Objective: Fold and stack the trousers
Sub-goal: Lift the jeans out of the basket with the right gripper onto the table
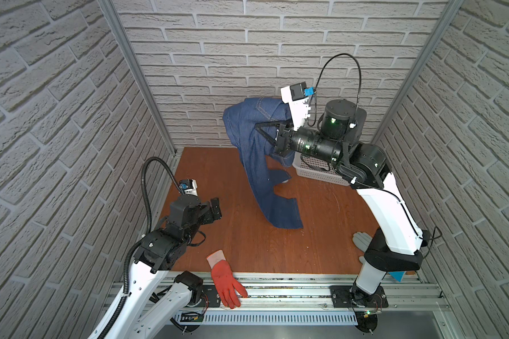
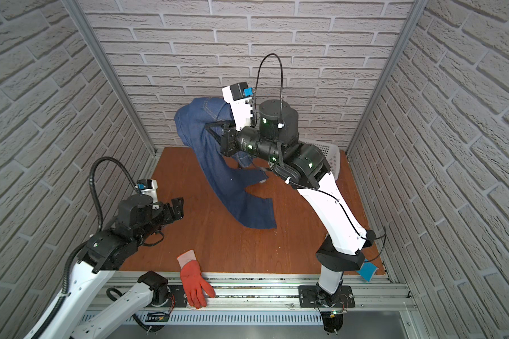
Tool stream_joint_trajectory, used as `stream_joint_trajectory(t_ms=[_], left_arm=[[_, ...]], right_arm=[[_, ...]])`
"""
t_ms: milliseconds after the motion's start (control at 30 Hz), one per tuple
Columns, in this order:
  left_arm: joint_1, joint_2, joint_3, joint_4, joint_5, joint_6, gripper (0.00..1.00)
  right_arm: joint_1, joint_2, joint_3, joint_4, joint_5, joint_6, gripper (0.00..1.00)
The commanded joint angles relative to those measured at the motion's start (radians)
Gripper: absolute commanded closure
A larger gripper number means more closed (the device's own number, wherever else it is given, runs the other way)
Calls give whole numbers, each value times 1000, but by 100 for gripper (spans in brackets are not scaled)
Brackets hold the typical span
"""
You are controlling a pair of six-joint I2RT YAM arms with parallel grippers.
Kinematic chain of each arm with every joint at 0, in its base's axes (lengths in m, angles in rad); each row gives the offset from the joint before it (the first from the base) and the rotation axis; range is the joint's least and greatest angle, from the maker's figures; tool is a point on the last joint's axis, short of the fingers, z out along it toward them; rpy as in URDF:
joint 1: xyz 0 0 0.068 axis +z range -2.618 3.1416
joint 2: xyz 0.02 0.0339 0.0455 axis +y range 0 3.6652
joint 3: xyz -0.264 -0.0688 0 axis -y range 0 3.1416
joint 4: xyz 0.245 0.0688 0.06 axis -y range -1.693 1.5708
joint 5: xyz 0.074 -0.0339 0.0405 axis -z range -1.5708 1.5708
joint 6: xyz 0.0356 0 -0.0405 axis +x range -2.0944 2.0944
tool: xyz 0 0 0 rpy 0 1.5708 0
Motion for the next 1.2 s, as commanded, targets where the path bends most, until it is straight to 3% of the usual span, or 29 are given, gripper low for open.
stream_joint_trajectory(t_ms=[0,200,367,433,533,667,833,1000,1167], left_arm=[[-5,-23,36,-23,-48,-5,2],[-5,-4,18,-8,-54,-11,2],[-5,41,6,10,-32,-7,2],[-5,71,3,12,-29,-3,2],[-5,95,-5,13,-25,3,2],[-6,135,-16,1,-15,7,2],[-6,193,-47,16,24,-18,2],[-42,274,-126,133,126,-95,2],[-125,421,-174,216,158,-200,2]], right_arm=[[-4,-65,-6,173,60,42,94],[-61,-269,-435,161,272,-33,90],[-220,-449,-928,171,317,14,81],[-288,-505,-1110,158,317,27,72],[-353,-553,-1273,74,380,52,47],[-369,-589,-1319,-116,533,73,25],[-382,-647,-1276,-278,694,130,12],[-461,-645,-1285,-275,681,156,10],[-601,-614,-1355,-136,552,212,12]])
